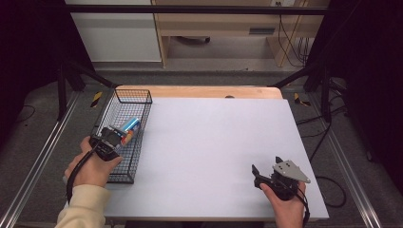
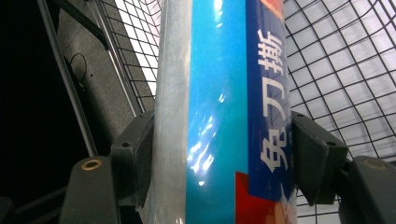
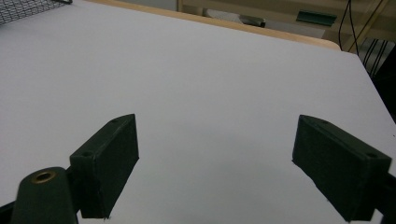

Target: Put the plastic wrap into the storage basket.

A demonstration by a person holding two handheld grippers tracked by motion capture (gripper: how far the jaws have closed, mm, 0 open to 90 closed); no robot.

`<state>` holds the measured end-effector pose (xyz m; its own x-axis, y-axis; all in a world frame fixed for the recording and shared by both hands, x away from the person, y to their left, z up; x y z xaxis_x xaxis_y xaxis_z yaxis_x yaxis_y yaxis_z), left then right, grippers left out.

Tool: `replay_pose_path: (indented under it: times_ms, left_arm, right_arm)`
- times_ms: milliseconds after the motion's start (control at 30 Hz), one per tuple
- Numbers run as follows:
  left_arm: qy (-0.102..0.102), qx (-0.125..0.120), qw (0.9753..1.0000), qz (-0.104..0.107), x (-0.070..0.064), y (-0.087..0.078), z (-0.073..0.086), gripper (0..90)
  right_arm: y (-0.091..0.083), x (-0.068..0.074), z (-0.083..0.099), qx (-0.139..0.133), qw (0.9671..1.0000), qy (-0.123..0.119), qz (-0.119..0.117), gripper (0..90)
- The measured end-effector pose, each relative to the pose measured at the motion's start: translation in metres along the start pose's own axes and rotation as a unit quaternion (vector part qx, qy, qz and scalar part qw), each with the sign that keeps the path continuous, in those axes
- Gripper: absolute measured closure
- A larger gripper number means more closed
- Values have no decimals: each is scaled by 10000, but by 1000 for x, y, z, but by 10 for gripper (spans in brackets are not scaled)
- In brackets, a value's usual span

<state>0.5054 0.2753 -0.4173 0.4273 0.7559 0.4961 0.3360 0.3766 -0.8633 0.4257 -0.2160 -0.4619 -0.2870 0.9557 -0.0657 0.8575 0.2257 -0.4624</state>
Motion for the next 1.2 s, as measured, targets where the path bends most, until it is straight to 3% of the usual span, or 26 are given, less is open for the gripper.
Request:
replay_pose_path:
  times_ms: [367,600,1033,1133,1200]
  left_arm:
    - [9,84,10000,45,0,2,-2,320]
    - [133,224,9996,57,0,3,-4,320]
    - [82,229,9996,114,0,4,-4,318]
    - [156,215,9996,45,0,2,-4,308]
    - [142,152,9998,-46,1,-1,-3,246]
  right_arm:
    - [1,1,0,13,10000,-2,-9,146]
    - [0,1,0,7,10000,-9,-15,146]
    - [1,2,0,32,10000,-9,-44,142]
    - [1,2,0,34,10000,-7,-57,139]
    - [1,2,0,32,10000,-1,-62,138]
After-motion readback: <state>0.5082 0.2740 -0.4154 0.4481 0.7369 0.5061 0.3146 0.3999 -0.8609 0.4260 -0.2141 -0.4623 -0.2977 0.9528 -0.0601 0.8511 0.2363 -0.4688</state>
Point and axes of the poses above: each handheld gripper's, and its own axes: y roughly forward along the jaws, z roughly out of its underside, x roughly to its left, the point moved 4 cm from there along y, roughly forward along the jaws, and after that the axes turned 3 degrees about x, right-handed, at the moved point
